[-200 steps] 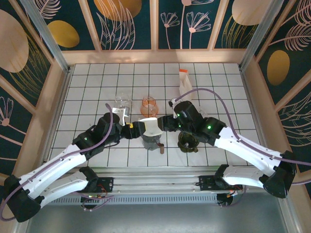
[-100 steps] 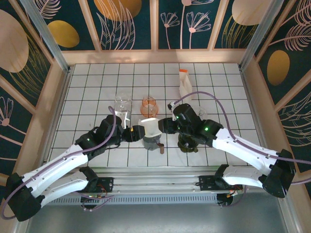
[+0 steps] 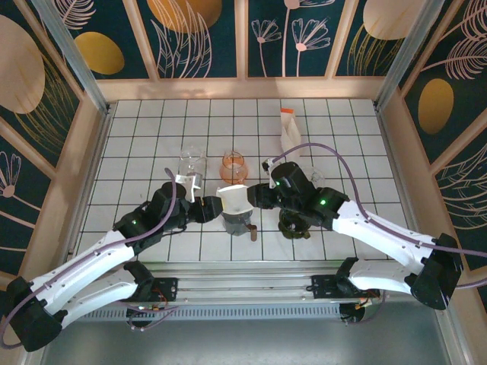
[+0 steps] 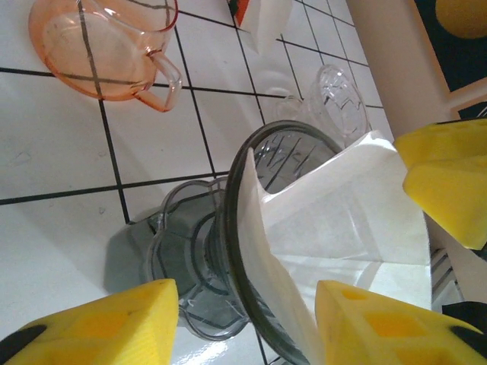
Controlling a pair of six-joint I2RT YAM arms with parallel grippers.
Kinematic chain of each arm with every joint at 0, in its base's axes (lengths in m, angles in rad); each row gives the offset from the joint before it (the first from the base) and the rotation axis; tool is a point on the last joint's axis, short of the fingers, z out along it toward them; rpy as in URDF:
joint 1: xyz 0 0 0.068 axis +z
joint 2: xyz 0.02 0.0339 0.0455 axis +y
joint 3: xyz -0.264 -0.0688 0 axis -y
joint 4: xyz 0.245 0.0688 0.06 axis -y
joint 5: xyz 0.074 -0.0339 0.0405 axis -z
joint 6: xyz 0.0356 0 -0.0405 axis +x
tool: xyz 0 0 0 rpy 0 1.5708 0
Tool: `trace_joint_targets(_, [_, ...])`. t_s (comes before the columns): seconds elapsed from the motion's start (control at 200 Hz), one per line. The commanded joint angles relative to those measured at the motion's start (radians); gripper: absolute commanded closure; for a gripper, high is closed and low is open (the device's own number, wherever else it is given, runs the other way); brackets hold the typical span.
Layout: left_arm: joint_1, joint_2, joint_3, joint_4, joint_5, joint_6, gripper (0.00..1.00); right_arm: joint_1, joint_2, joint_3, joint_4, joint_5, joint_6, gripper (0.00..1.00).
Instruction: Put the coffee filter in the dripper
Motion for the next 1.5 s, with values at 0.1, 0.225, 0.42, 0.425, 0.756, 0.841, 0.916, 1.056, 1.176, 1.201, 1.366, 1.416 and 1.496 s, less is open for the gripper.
trace_joint_targets(0.1, [-0.002, 0.005, -0.035, 0.029, -0.010, -0.007, 0.53, -0.003, 0.001, -0.048, 0.040, 0.005, 0.026, 0.57])
trace_joint_targets(0.225, [-0.002, 0.010, -0.051, 0.045, -0.007, -0.014, 0.54, -0.003, 0.009, -0.058, 0.048, 0.005, 0.031, 0.58])
trace_joint_targets(0.42, [-0.002, 0.008, -0.054, 0.053, -0.002, -0.016, 0.49, 0.000, 0.012, -0.050, 0.043, 0.004, 0.028, 0.54])
trace_joint_targets(0.425, [-0.003, 0.008, -0.054, 0.054, -0.001, -0.016, 0.49, 0.000, 0.012, -0.049, 0.043, 0.004, 0.027, 0.53])
trace_joint_targets(0.756, [-0.002, 0.019, -0.040, 0.073, 0.042, -0.009, 0.34, 0.020, 0.054, 0.014, -0.017, -0.005, -0.012, 0.33])
trace_joint_targets(0.841, [-0.002, 0.021, -0.042, 0.072, 0.046, -0.009, 0.33, 0.032, 0.060, 0.014, -0.038, -0.005, -0.020, 0.33])
trace_joint_targets(0.916, [-0.002, 0.020, -0.042, 0.070, 0.045, -0.009, 0.33, 0.044, 0.060, 0.018, -0.059, -0.030, -0.028, 0.33])
trace_joint_targets(1.056, [-0.002, 0.025, -0.041, 0.068, 0.044, -0.007, 0.32, 0.067, 0.068, 0.019, -0.090, -0.030, -0.035, 0.32])
trace_joint_targets(1.176, [-0.002, 0.030, -0.039, 0.062, 0.037, -0.012, 0.31, 0.072, 0.073, 0.019, -0.092, -0.015, -0.036, 0.32])
trace_joint_targets(1.201, [-0.002, 0.026, -0.036, 0.059, 0.031, -0.013, 0.31, 0.072, 0.073, 0.021, -0.091, -0.014, -0.036, 0.32])
trace_joint_targets(1.366, [-0.002, -0.023, -0.006, 0.036, -0.005, -0.017, 0.26, 0.072, 0.075, 0.039, -0.082, -0.014, -0.036, 0.32])
trace_joint_targets(1.416, [-0.001, -0.027, 0.002, 0.034, 0.006, -0.015, 0.25, 0.072, 0.076, 0.044, -0.081, -0.014, -0.038, 0.32])
trace_joint_targets(1.496, [-0.001, -0.023, 0.003, 0.034, 0.024, -0.013, 0.26, 0.071, 0.078, 0.045, -0.077, 0.006, -0.037, 0.32])
